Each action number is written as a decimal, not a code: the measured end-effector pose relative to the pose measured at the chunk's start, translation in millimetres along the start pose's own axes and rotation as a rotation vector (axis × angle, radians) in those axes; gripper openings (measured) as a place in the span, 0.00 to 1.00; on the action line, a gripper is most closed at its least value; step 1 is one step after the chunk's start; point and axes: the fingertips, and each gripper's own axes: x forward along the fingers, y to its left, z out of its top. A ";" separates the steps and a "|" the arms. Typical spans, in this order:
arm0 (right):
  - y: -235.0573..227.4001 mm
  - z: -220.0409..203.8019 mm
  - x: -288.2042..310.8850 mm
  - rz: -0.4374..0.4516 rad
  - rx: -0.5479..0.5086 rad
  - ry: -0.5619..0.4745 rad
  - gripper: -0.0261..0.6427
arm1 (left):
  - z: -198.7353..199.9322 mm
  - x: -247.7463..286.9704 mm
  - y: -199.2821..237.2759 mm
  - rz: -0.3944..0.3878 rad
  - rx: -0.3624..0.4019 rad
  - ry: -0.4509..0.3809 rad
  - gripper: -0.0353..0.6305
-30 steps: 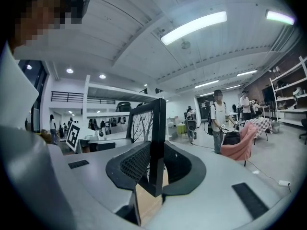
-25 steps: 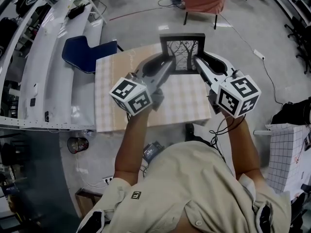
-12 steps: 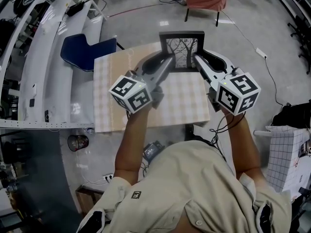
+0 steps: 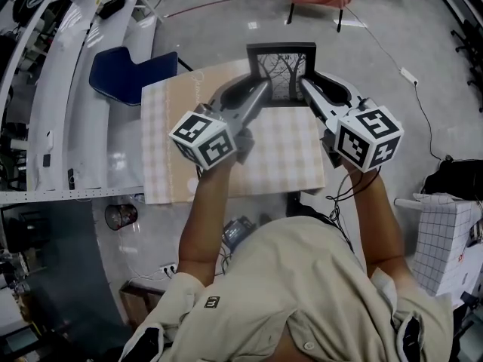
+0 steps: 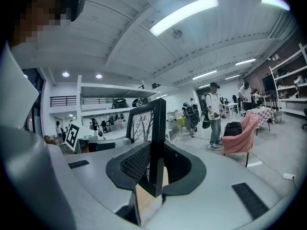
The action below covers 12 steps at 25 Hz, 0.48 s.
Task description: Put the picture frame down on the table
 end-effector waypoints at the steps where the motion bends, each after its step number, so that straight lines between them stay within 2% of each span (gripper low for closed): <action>1: -3.6 -1.8 2.1 0.000 0.004 0.003 0.17 | -2.0 2.9 2.5 0.002 -0.004 0.004 0.22; 12: -39.4 -25.0 30.4 -0.003 0.051 0.049 0.17 | -27.2 30.0 37.8 0.025 -0.048 0.050 0.22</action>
